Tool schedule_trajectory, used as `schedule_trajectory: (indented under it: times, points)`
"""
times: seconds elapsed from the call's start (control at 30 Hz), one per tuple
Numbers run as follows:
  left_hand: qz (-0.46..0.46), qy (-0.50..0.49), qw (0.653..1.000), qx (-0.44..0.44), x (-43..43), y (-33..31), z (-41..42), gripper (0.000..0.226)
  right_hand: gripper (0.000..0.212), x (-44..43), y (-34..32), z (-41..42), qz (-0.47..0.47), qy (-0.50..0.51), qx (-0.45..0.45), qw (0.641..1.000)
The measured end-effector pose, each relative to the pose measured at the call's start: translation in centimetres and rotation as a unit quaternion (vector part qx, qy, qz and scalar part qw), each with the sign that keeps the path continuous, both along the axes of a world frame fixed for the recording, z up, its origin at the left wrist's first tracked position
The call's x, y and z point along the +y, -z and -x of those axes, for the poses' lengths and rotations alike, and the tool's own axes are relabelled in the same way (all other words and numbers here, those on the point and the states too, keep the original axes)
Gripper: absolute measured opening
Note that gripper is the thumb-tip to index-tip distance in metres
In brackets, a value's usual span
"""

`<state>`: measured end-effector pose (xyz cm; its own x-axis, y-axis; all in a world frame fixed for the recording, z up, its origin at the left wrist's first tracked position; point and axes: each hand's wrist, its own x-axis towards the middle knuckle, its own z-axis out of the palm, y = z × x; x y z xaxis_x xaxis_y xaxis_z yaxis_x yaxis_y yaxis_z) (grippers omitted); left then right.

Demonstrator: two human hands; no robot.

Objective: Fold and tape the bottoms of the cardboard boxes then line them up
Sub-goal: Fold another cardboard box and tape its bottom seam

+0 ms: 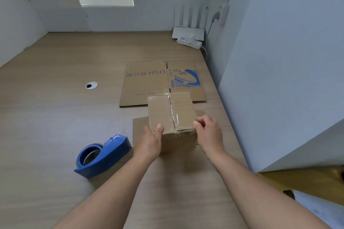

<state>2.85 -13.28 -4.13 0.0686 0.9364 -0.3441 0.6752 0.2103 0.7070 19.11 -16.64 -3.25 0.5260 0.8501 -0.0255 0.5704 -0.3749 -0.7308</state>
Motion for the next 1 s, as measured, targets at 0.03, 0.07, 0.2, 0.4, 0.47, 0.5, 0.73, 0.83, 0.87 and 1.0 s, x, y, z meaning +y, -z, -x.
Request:
schedule_trajectory:
  times: [0.03,0.07,0.2,0.4,0.47,0.5,0.73,0.83,0.87,1.0]
  points:
    - [0.001,0.001,1.000,0.001,0.0,0.0,0.1,0.061,0.018,-0.1,-0.1,-0.3,0.000,-0.010,-0.002,1.000]
    - [0.002,0.000,1.000,0.002,0.0,0.0,0.2,0.062,0.019,-0.2,-0.3,-0.5,0.007,-0.027,-0.012,1.000]
    - [-0.016,0.009,1.000,0.009,-0.3,0.0,0.3,0.077,0.066,-0.2,-1.5,-0.6,0.086,-0.112,-0.151,0.978]
    - [-0.085,0.076,0.979,0.169,-0.2,-0.3,0.9,0.062,0.064,0.1,-1.0,-1.4,0.032,-0.190,-0.271,0.943]
    - [-0.095,0.112,0.972,0.181,0.3,0.1,1.8,0.054,0.052,-0.1,-0.3,-2.8,0.006,-0.234,-0.246,0.940]
    - [-0.093,0.127,0.974,0.162,0.6,0.2,2.3,0.046,0.047,-0.1,-0.2,-3.4,0.006,-0.253,-0.234,0.939]
    - [-0.019,0.181,0.983,-0.009,1.2,1.0,5.8,0.039,0.039,-0.7,-1.4,-5.2,0.052,-0.328,-0.119,0.936]
    - [0.013,0.185,0.982,-0.046,1.6,0.5,6.4,0.043,0.029,-0.2,-2.7,-5.5,0.087,-0.332,-0.094,0.935]
    - [0.015,0.173,0.983,-0.052,1.8,0.3,6.4,0.036,0.027,0.1,-3.0,-5.4,0.093,-0.335,-0.113,0.931]
    - [-0.033,0.164,0.986,-0.002,2.1,0.1,6.0,0.014,0.027,0.7,-2.5,-4.7,0.093,-0.351,-0.196,0.911]
